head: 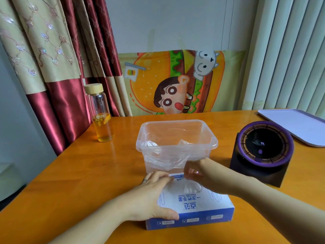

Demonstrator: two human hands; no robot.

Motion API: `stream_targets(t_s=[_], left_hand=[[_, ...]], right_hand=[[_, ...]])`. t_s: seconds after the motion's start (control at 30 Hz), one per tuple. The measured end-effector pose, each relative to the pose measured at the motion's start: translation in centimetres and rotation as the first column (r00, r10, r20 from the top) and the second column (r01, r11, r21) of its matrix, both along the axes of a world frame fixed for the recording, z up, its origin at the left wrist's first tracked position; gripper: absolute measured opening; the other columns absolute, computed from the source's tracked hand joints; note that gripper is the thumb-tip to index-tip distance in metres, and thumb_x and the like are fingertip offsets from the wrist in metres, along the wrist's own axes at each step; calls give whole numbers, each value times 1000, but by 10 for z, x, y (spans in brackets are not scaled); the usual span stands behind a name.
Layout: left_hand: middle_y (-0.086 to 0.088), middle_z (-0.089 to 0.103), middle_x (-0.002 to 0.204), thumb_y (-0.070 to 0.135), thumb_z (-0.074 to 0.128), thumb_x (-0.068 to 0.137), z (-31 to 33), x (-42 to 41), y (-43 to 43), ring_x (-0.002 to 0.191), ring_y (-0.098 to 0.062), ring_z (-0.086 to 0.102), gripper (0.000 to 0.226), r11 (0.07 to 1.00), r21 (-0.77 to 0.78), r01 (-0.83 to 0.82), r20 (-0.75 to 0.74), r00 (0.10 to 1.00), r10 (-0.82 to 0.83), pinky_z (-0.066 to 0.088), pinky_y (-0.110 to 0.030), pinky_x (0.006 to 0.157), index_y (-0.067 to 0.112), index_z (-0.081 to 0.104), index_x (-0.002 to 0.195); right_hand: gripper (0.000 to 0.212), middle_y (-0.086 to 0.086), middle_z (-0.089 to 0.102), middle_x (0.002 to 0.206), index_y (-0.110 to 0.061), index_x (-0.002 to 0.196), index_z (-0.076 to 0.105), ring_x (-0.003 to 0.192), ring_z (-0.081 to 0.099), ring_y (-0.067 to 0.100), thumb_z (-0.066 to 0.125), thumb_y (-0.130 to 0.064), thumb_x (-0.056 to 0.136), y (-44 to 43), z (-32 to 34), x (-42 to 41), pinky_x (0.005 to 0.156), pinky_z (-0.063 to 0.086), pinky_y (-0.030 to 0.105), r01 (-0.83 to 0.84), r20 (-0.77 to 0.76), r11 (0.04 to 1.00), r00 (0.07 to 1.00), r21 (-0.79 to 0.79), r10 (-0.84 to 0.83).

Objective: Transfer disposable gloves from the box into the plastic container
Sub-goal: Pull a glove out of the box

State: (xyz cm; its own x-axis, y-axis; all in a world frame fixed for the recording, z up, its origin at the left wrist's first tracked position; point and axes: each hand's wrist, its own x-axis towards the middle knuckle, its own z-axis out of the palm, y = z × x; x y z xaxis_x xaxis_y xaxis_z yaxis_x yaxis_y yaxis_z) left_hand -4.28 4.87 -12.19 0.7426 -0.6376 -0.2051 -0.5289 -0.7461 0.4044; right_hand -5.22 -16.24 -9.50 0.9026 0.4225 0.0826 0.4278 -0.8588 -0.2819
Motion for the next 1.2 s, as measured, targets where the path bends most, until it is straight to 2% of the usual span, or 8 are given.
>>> stream_targets(t_s=[0.17, 0.37, 0.67, 0.83, 0.9, 1.07, 1.13, 1.2], left_hand=[[23, 7, 148, 62, 66, 77, 1, 0, 0, 138, -1, 6, 98, 1000, -2, -10, -2, 1000, 10, 19, -27, 116, 31, 12, 151], [24, 15, 143, 64, 68, 74, 0, 0, 2, 136, -1, 13, 88, 999, -31, -12, 11, 1000, 12, 24, -28, 115, 36, 23, 144], [22, 14, 148, 65, 66, 74, 0, 0, 2, 140, -5, 10, 89, 1000, 9, 12, 10, 1000, -12, 21, -36, 117, 40, 19, 146], [23, 5, 153, 68, 64, 74, 5, 0, 1, 143, -4, 5, 103, 999, 38, 12, -13, 1000, -11, 18, -34, 118, 38, 1, 150], [20, 8, 156, 73, 62, 71, 7, 3, 0, 143, -6, 13, 104, 998, 57, -29, -36, 999, 31, 24, -35, 117, 35, 6, 151], [29, 41, 135, 91, 56, 46, 18, 3, 2, 126, 6, 42, 107, 908, -379, -177, -246, 965, 86, 35, -17, 104, 41, 33, 138], [27, 52, 130, 93, 56, 40, 25, 1, 1, 123, 8, 46, 106, 780, -565, -269, -347, 935, 71, 35, -14, 101, 39, 44, 130], [14, 63, 126, 82, 67, 49, 32, -1, -3, 122, -1, 53, 98, 612, -691, -385, -477, 879, 15, 36, -26, 106, 25, 54, 128]], right_hand=[[35, -10, 64, 108, -24, 112, 65, 87, 58, 6, 63, -46, 85, 6, 1, -3, 72, 48, 14, 25, -69, 999, 997, -26, -26], [16, -19, 54, 85, -19, 96, 69, 82, 59, 2, 62, -32, 90, 13, 20, -10, 73, 49, 12, -27, -4, 996, 1000, 87, 27], [11, -14, 62, 87, -18, 94, 67, 80, 60, 3, 58, -23, 92, 1, 51, -1, 76, 52, 21, 71, 294, 944, 940, 323, -171], [4, -26, 54, 83, -26, 91, 59, 79, 50, -15, 57, -23, 93, -3, 77, 9, 71, 37, -1, 32, 394, 885, 887, 465, -240], [5, -27, 54, 85, -28, 92, 58, 81, 50, -15, 57, -23, 93, -6, 82, 11, 72, 36, -1, 20, 402, 882, 885, 471, -235], [5, -16, 64, 84, -21, 90, 62, 83, 60, -3, 58, -23, 92, -13, 74, 10, 68, 41, 3, 42, 289, 838, 928, 544, -234], [13, -7, 68, 82, -16, 87, 65, 81, 64, 7, 58, -26, 91, -15, 66, 10, 66, 44, 9, 73, 221, 830, 948, 552, -230], [21, -1, 71, 82, -12, 87, 69, 79, 67, 13, 59, -30, 90, -16, 59, 10, 69, 47, 19, 120, 133, 828, 965, 548, -227]])
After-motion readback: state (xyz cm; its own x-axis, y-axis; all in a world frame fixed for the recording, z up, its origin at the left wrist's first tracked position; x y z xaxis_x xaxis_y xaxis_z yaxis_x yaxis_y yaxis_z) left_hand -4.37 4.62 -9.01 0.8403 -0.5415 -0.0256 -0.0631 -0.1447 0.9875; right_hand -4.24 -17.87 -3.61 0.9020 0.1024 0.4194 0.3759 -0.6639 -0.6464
